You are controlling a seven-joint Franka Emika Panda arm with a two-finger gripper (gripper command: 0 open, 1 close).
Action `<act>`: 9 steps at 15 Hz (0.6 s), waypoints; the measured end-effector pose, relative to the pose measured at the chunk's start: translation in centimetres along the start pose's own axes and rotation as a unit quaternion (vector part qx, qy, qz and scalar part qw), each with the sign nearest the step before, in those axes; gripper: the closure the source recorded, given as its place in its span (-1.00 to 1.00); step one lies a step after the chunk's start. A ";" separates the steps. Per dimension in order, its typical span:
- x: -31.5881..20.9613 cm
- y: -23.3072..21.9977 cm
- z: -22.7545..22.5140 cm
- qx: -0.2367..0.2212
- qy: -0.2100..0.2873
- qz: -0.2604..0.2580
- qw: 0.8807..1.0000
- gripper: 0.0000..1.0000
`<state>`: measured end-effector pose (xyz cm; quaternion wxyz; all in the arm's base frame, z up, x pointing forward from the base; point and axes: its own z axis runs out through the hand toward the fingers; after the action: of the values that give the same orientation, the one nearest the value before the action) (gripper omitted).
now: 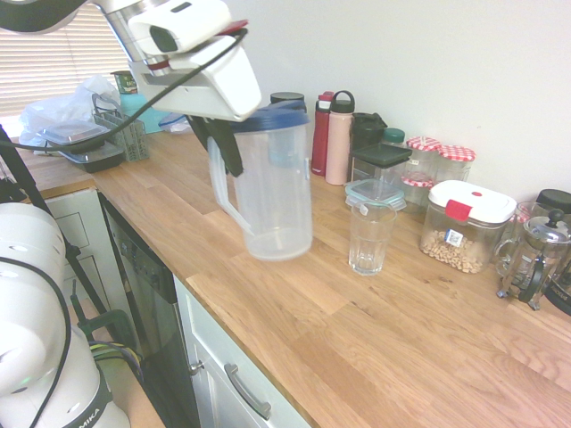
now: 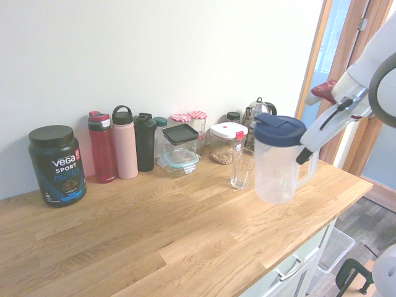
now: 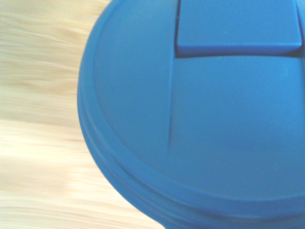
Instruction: Pour me some water
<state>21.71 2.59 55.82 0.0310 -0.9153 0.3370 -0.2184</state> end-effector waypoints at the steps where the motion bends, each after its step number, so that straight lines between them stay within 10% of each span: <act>1: -2.2 -3.0 0.6 0.008 0.002 -0.008 1.000 1.00; 9: -10.8 -16.9 10.9 0.042 0.041 0.018 0.998 1.00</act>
<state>29.20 21.41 45.34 0.0591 -0.8975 0.3446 -0.2687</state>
